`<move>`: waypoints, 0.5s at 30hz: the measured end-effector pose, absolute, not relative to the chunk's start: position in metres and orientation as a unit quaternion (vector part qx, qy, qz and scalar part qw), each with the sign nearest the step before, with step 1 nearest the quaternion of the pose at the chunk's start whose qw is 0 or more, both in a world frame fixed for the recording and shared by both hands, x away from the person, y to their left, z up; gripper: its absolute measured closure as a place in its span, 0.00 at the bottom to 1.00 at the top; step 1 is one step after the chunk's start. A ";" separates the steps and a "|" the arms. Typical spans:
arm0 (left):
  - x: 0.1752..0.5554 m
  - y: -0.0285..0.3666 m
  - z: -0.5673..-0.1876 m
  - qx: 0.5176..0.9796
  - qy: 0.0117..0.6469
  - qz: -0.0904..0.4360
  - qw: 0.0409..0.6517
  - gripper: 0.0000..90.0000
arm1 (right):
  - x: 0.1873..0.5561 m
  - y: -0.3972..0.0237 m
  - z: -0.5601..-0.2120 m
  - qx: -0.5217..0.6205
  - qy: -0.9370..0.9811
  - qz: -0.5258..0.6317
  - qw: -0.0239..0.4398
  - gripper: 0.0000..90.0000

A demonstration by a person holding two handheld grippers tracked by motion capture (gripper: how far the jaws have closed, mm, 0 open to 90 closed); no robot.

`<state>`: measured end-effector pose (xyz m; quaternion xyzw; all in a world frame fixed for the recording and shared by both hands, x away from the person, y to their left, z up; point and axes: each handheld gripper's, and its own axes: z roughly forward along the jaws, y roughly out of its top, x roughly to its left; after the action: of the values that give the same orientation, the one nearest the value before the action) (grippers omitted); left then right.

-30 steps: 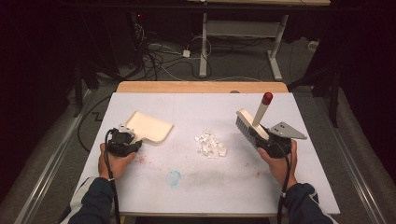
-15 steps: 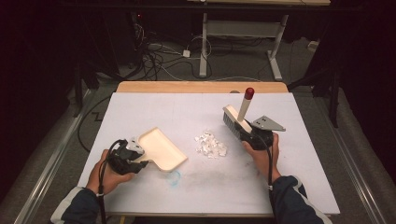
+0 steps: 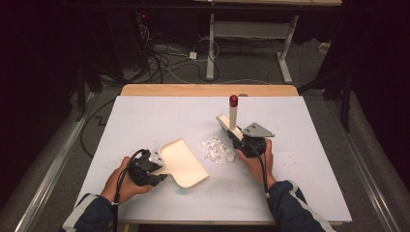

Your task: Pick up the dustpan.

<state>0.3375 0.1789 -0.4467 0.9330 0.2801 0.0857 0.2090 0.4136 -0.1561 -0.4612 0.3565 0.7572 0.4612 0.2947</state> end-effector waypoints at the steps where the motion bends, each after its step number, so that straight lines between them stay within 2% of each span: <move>1: 0.338 0.178 -0.446 0.933 0.280 0.084 0.208 0.71 | 0.413 -0.154 -0.462 0.354 0.758 0.464 0.292 0.75; 15: 0.345 0.165 -0.445 0.934 0.278 0.070 0.214 0.71 | 0.404 -0.141 -0.466 0.340 0.755 0.498 0.256 0.75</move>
<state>0.3447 0.1647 -0.4448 0.9340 0.2777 0.0700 0.2138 0.4045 -0.1405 -0.4662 0.3398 0.7553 0.4984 0.2561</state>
